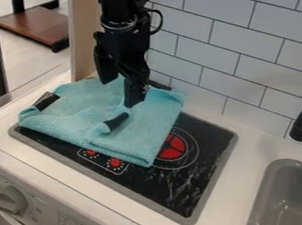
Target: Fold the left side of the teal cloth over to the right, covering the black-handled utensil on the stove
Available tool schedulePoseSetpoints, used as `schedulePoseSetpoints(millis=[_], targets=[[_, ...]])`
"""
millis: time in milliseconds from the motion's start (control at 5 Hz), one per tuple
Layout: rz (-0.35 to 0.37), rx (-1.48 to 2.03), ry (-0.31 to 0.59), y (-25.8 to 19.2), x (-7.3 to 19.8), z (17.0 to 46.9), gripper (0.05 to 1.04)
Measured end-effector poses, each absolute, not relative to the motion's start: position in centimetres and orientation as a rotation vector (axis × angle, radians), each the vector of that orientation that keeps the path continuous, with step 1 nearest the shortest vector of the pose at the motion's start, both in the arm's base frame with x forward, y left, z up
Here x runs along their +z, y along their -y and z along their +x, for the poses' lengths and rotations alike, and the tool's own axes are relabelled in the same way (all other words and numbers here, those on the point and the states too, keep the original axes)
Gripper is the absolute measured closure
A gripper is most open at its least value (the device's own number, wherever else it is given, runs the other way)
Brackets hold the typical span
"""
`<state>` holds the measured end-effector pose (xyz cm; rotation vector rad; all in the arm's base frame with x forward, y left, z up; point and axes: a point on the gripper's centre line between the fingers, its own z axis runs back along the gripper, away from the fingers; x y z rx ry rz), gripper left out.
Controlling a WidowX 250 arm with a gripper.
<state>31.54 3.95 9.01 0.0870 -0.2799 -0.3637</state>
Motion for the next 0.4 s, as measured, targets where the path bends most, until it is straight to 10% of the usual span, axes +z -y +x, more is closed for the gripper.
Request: schedulePoseSetpoints(millis=[400], targets=[[0.071, -0.328, 0.249, -4.71, 8.07, 30.78, 0.084]])
